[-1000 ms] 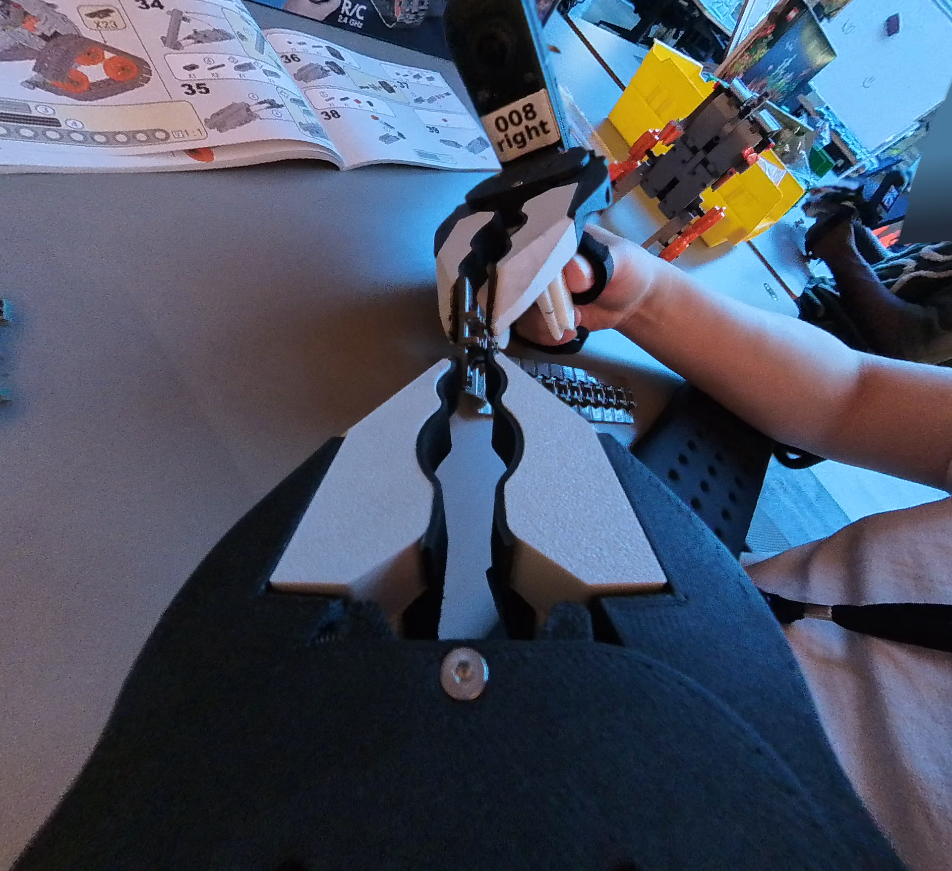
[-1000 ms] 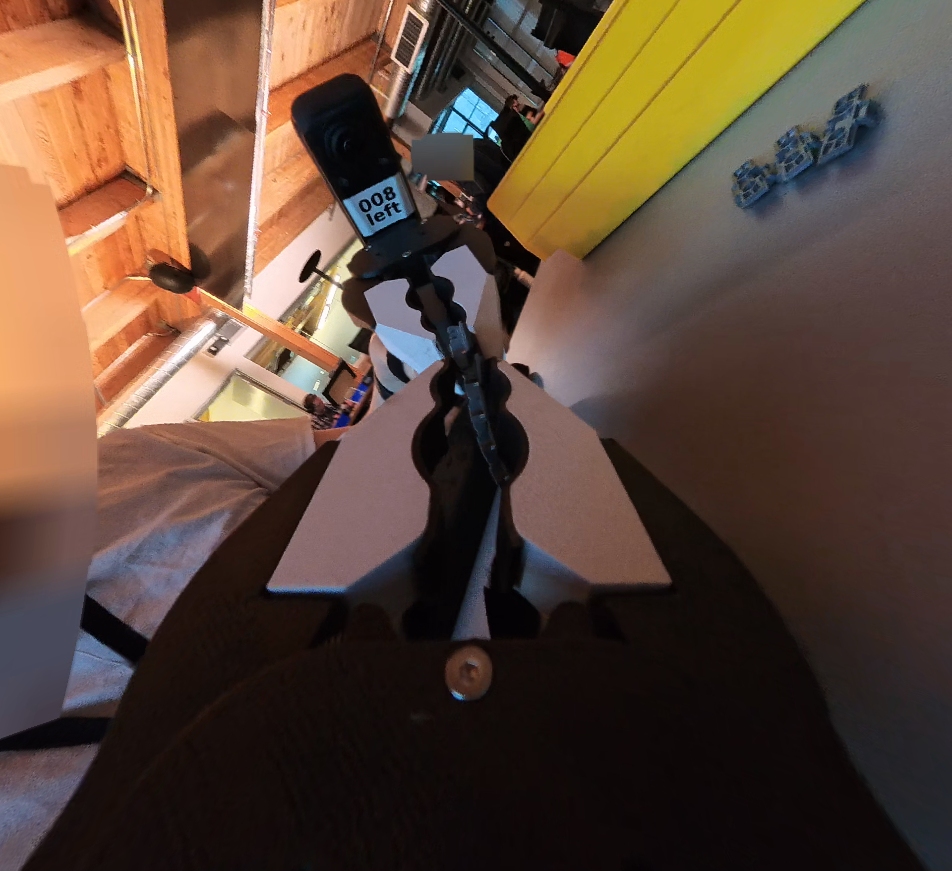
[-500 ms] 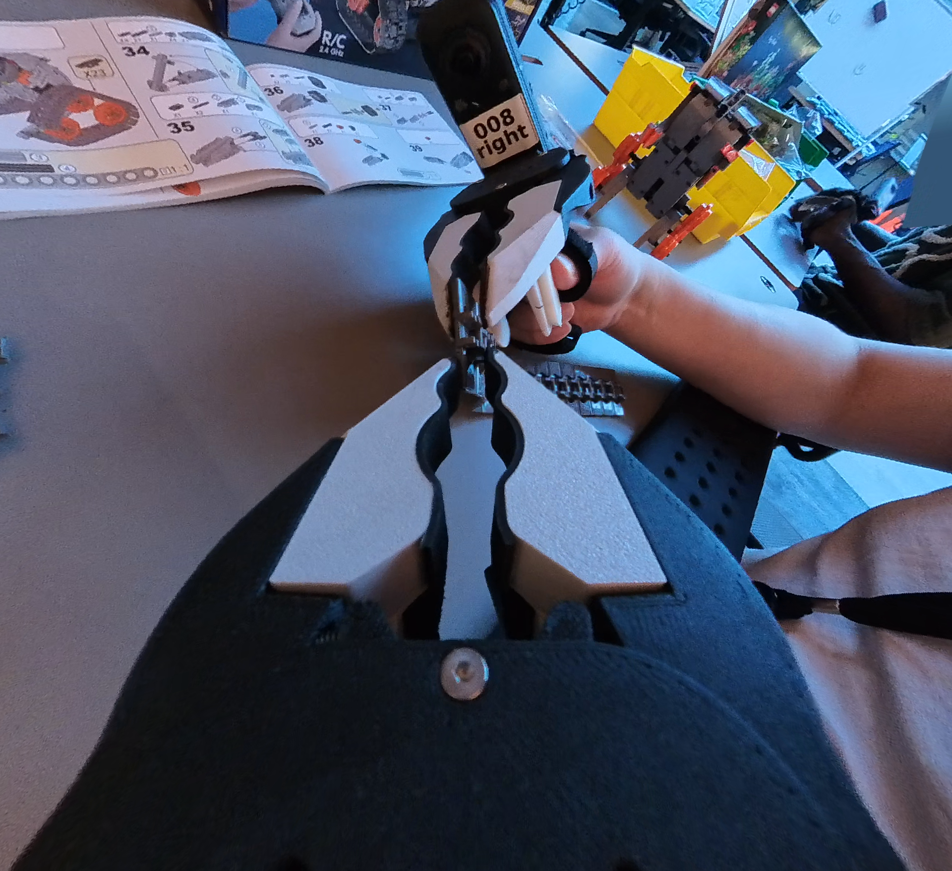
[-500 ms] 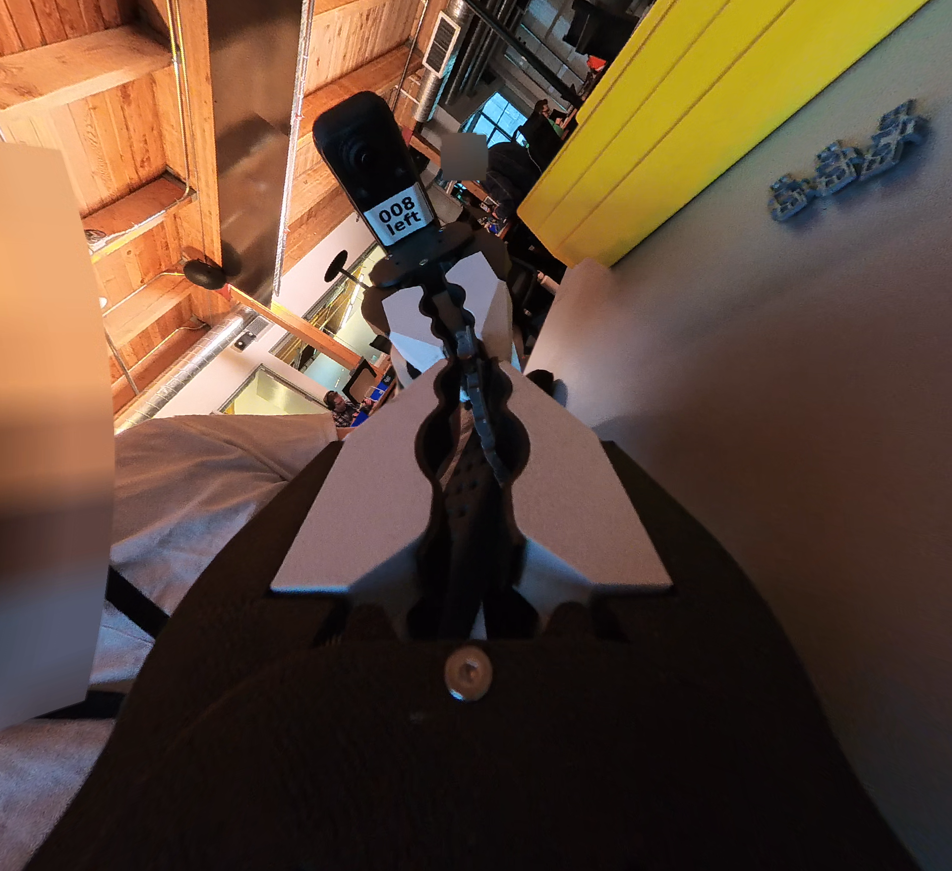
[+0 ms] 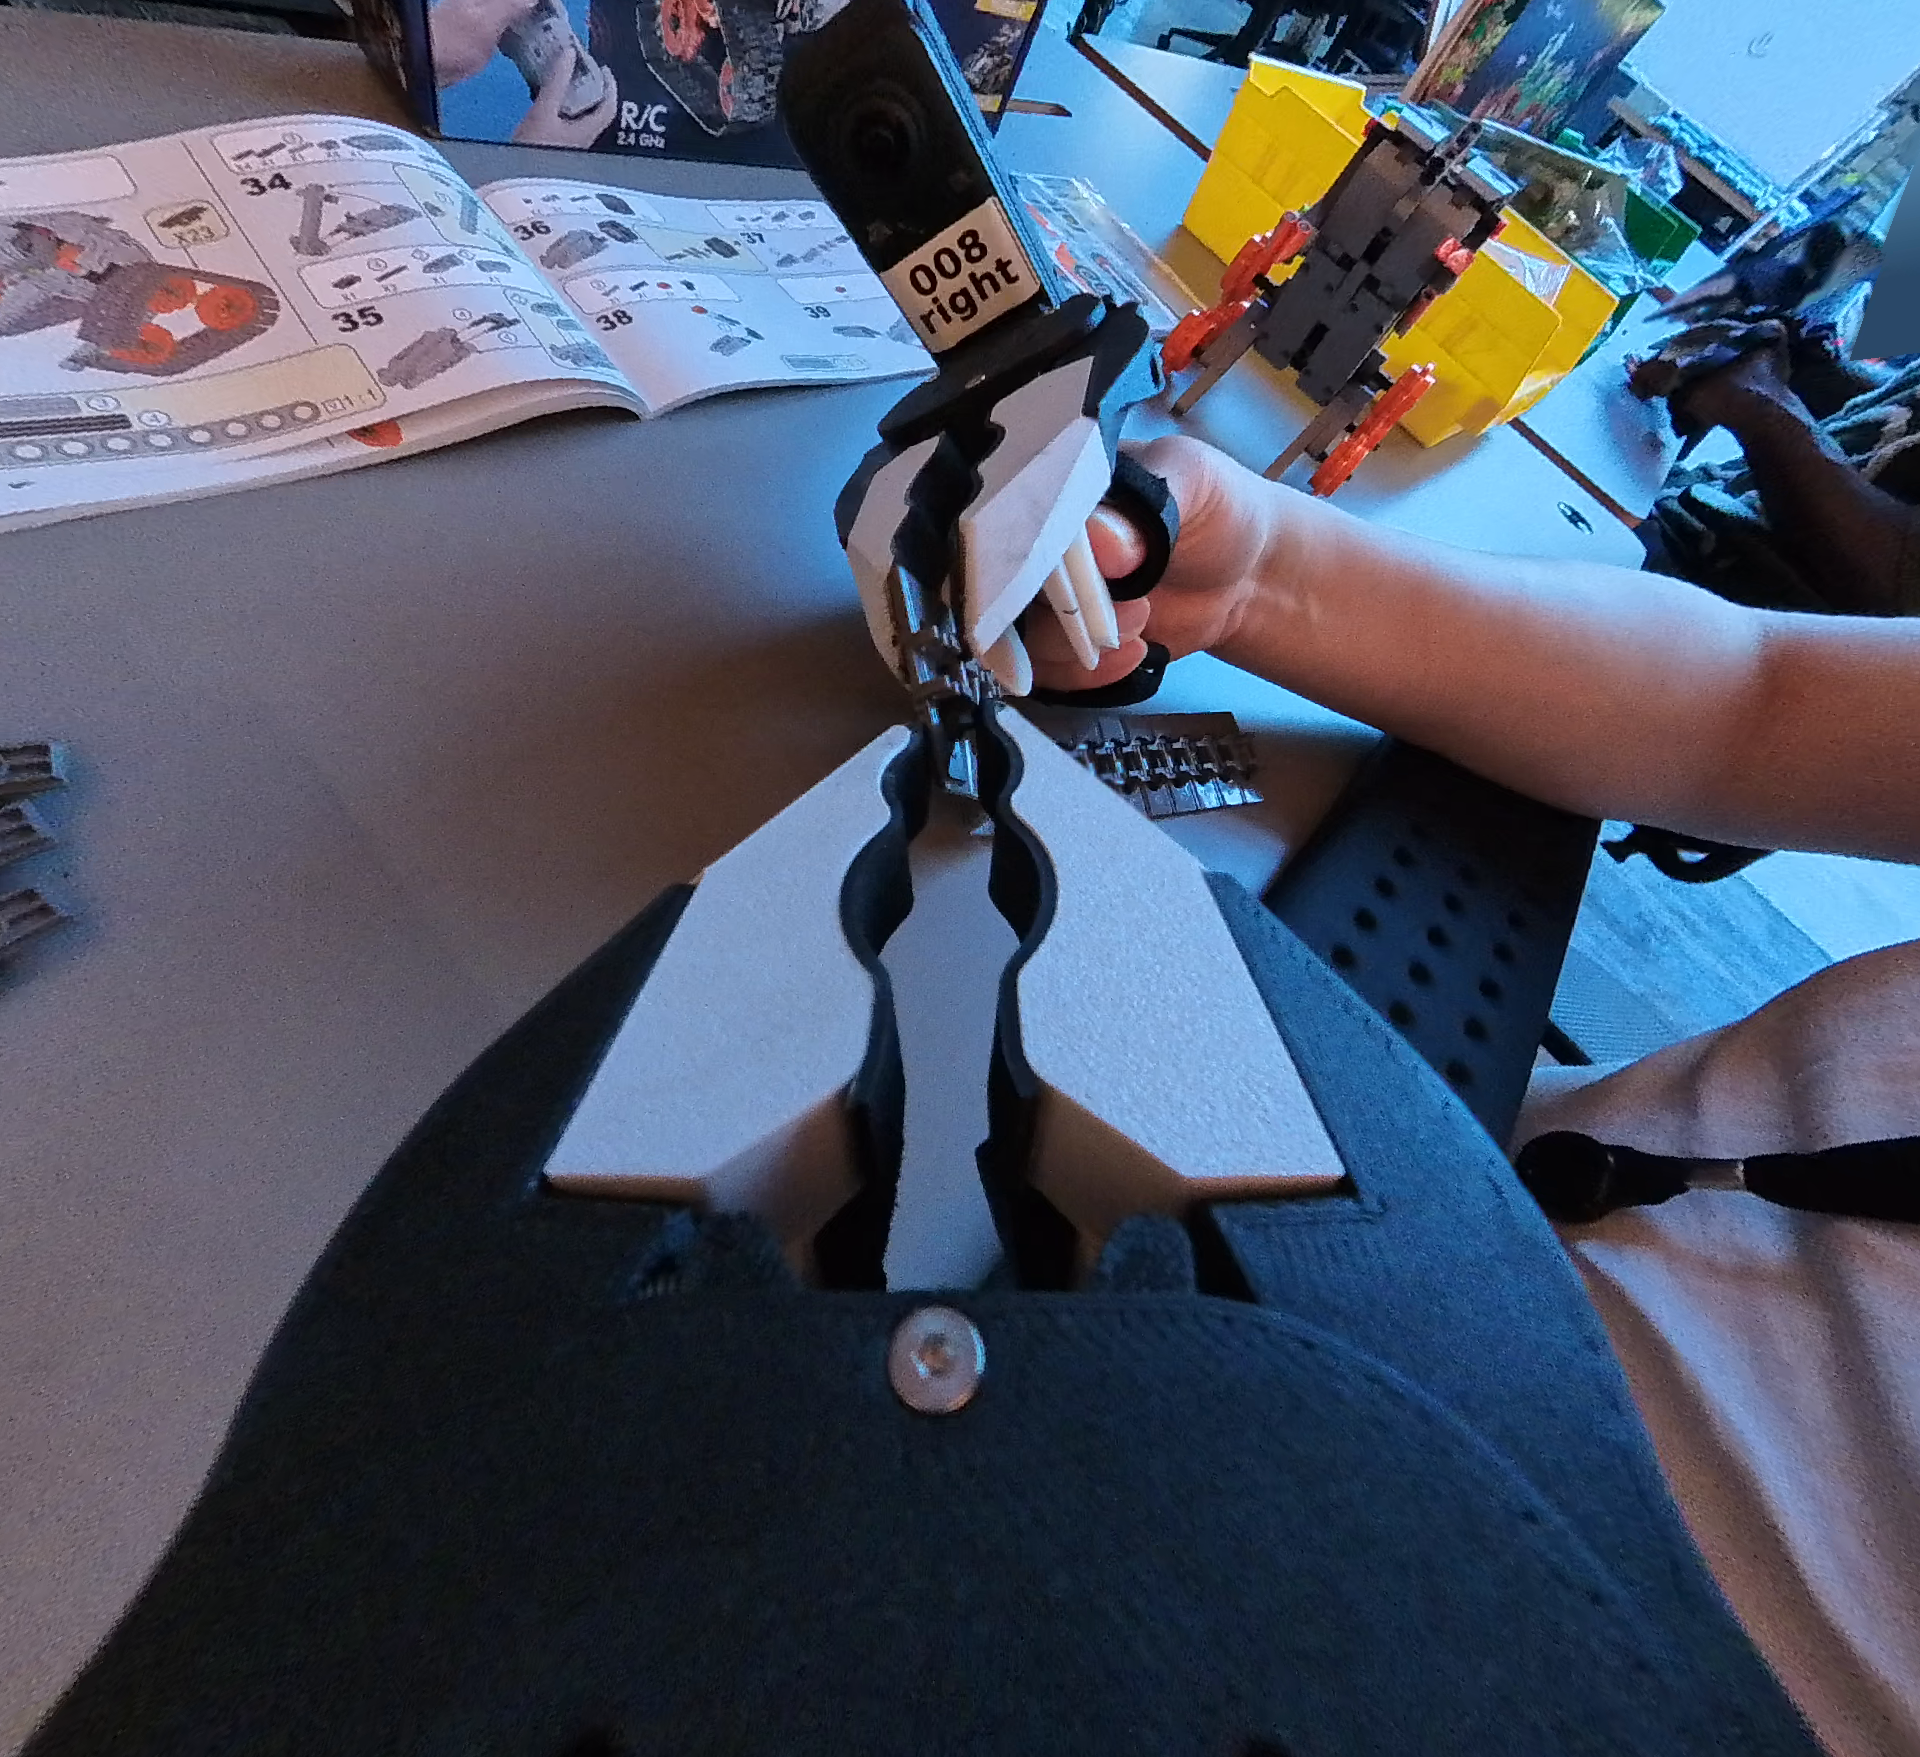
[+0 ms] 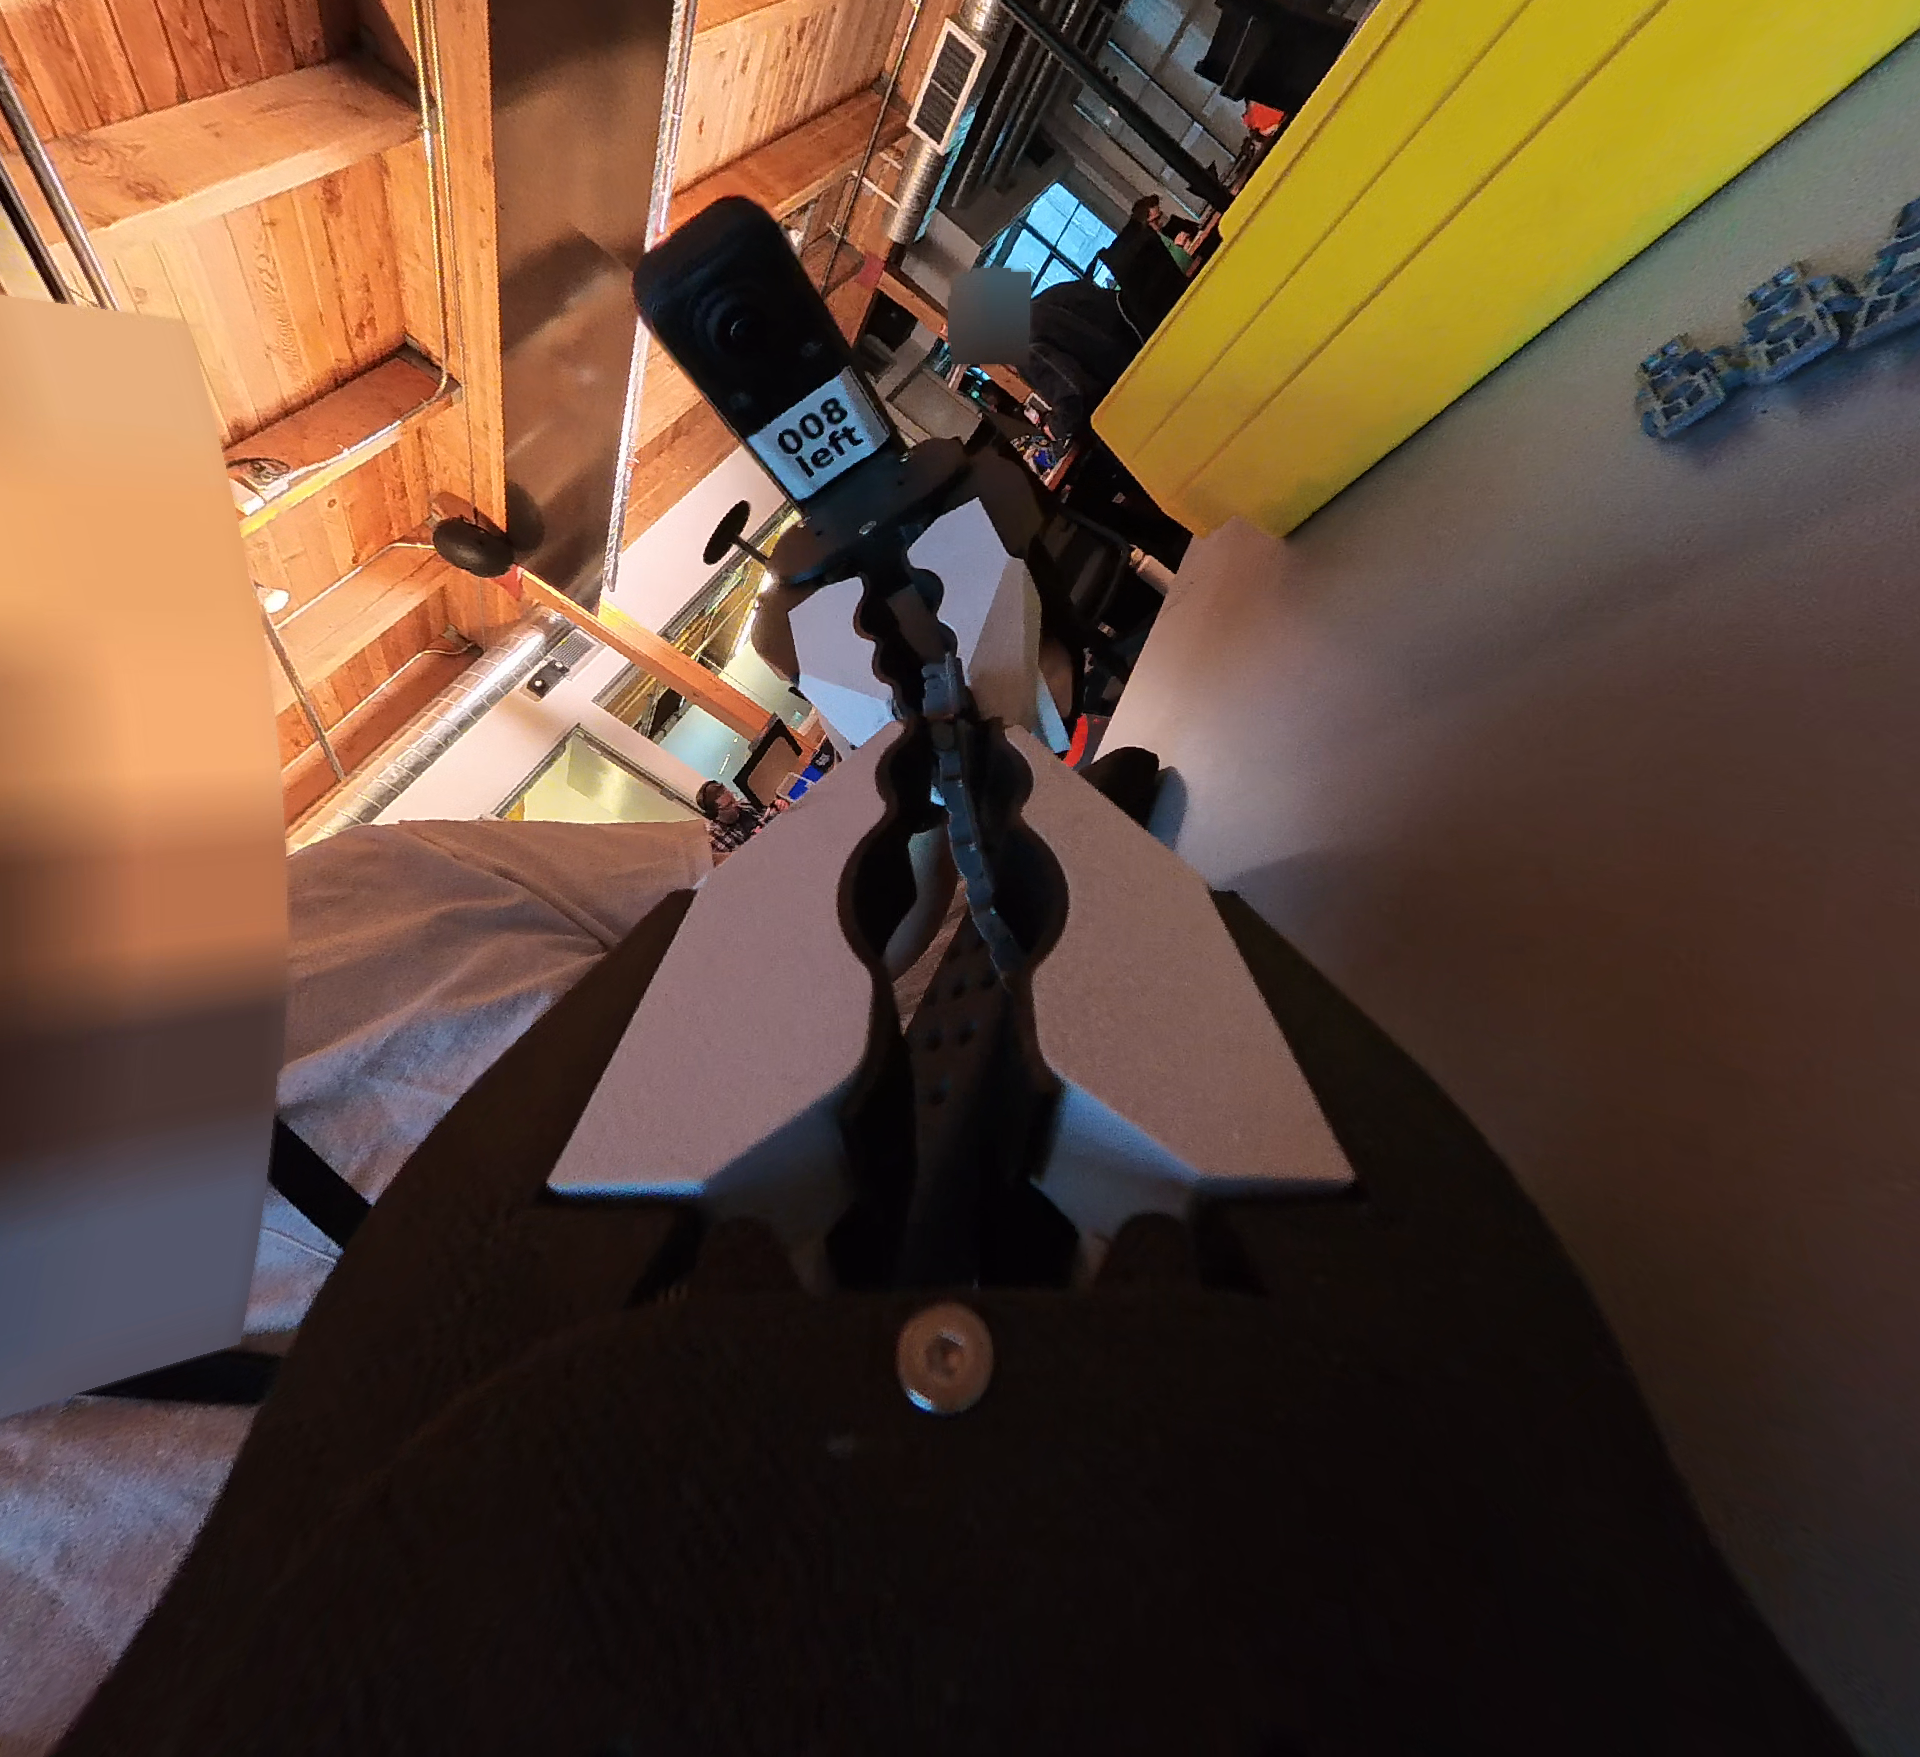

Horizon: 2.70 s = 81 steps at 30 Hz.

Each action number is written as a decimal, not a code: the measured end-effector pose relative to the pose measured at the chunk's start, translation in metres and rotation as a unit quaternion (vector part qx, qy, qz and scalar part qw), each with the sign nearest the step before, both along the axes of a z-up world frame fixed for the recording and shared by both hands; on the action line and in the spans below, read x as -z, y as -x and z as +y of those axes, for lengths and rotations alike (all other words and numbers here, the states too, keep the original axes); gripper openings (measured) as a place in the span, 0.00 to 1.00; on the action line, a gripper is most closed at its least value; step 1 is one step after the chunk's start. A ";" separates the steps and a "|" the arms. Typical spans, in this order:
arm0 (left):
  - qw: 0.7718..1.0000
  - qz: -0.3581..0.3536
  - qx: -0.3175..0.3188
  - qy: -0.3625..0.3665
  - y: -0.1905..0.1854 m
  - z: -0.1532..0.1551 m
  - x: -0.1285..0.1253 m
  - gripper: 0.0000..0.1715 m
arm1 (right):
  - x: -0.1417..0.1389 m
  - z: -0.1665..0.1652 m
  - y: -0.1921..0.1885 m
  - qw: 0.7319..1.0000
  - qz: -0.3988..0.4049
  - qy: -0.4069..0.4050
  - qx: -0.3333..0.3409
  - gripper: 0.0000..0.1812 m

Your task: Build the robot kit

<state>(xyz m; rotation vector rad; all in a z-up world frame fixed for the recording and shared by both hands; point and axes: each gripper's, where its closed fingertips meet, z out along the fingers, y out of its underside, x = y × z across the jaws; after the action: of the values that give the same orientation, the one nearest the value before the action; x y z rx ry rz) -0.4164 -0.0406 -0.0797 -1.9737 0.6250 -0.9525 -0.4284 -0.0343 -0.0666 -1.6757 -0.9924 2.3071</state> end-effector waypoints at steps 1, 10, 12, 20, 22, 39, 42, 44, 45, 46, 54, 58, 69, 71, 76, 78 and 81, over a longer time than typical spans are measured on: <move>1.000 -0.008 -0.003 0.004 0.000 0.001 -0.001 0.04 | 0.000 0.001 0.000 1.000 0.001 -0.001 0.001 0.04; 0.979 -0.197 -0.032 0.038 0.029 0.002 -0.026 0.07 | -0.007 0.009 -0.002 0.999 0.025 -0.002 0.026 0.03; 0.983 -0.172 -0.029 0.048 0.022 -0.001 -0.017 0.09 | -0.007 0.008 -0.001 0.999 0.025 -0.009 0.024 0.03; 0.981 -0.183 -0.020 0.059 0.012 0.004 -0.012 0.03 | -0.003 0.005 0.001 0.999 0.020 -0.023 0.020 0.04; 0.982 -0.179 -0.014 0.062 0.008 0.004 -0.010 0.06 | -0.002 0.005 0.002 0.999 0.016 -0.025 0.022 0.04; 0.999 -0.038 -0.030 -0.005 0.013 0.011 0.001 0.03 | 0.017 -0.003 0.008 0.999 -0.042 -0.008 -0.008 0.07; 0.999 -0.027 -0.025 -0.016 0.012 0.009 0.003 0.03 | 0.019 -0.006 0.008 0.999 -0.046 -0.025 -0.014 0.08; 0.999 -0.023 -0.021 -0.025 0.012 0.008 0.003 0.03 | 0.020 -0.007 0.008 0.998 -0.045 -0.043 -0.014 0.07; 0.999 -0.020 -0.018 -0.028 0.011 0.007 0.004 0.03 | 0.021 -0.008 0.007 0.997 -0.048 -0.050 -0.014 0.07; 0.999 -0.020 -0.015 -0.031 0.011 0.006 0.005 0.03 | 0.022 -0.009 0.007 0.997 -0.049 -0.055 -0.016 0.08; 0.998 -0.003 0.001 -0.060 0.007 0.002 0.006 0.04 | 0.027 -0.013 0.003 0.994 -0.062 -0.089 -0.025 0.04; 0.997 0.016 -0.001 -0.070 0.007 0.003 0.009 0.04 | 0.030 -0.012 0.002 0.993 -0.074 -0.094 -0.021 0.04; 0.996 0.038 -0.012 -0.076 0.010 0.009 0.013 0.04 | 0.039 -0.012 0.005 0.991 -0.109 -0.066 -0.029 0.03; 0.996 0.041 -0.011 -0.078 0.010 0.010 0.014 0.04 | 0.039 -0.011 0.006 0.991 -0.113 -0.063 -0.025 0.03; 0.993 0.063 -0.020 -0.096 0.010 0.011 0.015 0.04 | 0.040 -0.009 0.005 0.988 -0.114 -0.103 -0.008 0.03; 0.990 0.090 -0.029 -0.105 0.011 0.012 0.019 0.04 | 0.044 -0.008 0.006 0.986 -0.126 -0.107 -0.002 0.03; 0.985 0.127 -0.032 -0.109 0.013 0.012 0.026 0.04 | 0.050 -0.007 0.007 0.981 -0.144 -0.128 0.008 0.03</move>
<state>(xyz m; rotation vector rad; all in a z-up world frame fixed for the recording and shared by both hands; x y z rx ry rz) -0.4290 -0.0282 -0.1054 -1.9179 0.7681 -0.5702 -0.4356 -0.0409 -0.1161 -1.9277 -1.2605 1.8603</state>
